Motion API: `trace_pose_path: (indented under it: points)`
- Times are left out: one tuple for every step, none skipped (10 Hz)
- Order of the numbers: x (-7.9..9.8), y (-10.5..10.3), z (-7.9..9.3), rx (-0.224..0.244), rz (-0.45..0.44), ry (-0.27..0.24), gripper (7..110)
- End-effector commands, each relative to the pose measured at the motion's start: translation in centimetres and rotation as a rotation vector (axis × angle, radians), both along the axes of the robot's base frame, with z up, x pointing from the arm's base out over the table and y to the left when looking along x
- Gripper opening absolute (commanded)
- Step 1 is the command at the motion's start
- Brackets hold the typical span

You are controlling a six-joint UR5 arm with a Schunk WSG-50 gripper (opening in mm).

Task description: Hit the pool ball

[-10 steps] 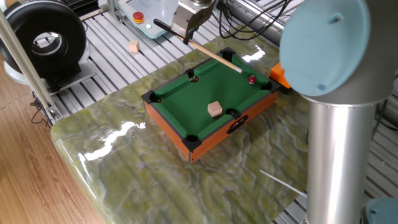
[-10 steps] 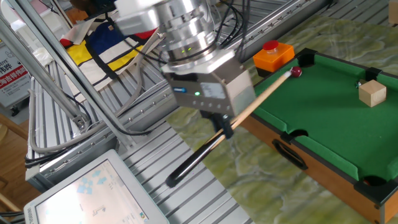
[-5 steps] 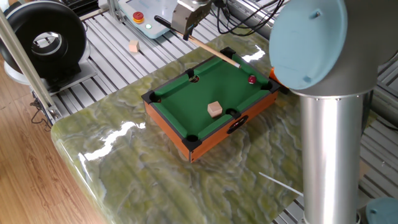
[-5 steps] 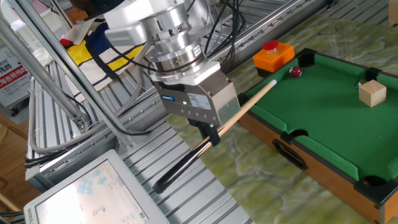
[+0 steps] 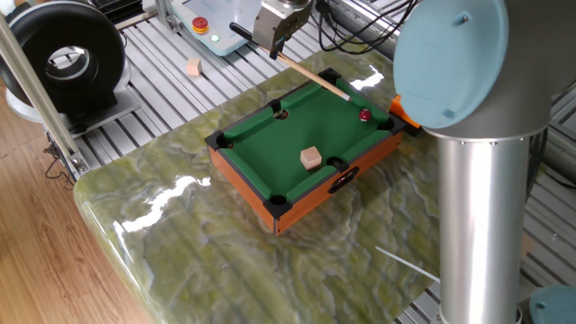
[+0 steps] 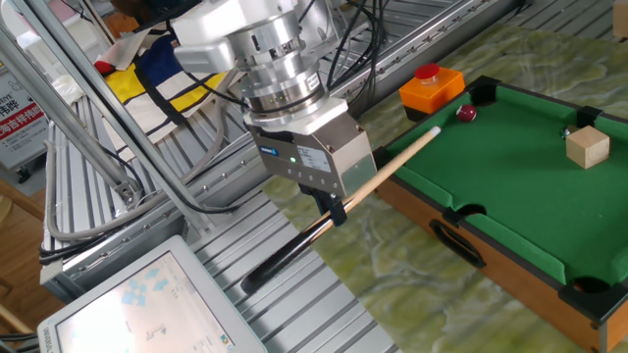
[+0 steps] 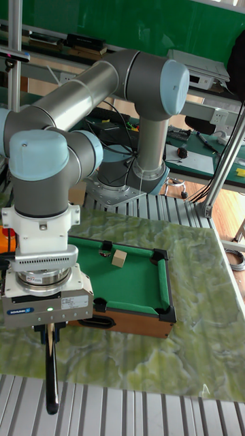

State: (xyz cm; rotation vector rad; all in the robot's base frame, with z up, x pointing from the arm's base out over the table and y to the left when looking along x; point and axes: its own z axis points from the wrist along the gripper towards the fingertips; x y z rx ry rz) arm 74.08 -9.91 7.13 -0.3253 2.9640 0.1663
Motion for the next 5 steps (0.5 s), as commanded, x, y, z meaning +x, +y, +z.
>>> trace_pose_path:
  points:
    - [-0.48, -0.37, 0.18, 0.022, -0.057, 0.009, 7]
    - [-0.64, -0.66, 0.2, 0.016, -0.062, 0.012, 7]
    - [-0.76, -0.74, 0.19, 0.017, -0.065, 0.013, 7]
    - [-0.85, -0.76, 0.19, 0.019, -0.066, 0.013, 7]
    - [-0.97, -0.76, 0.21, 0.023, -0.066, 0.011, 7]
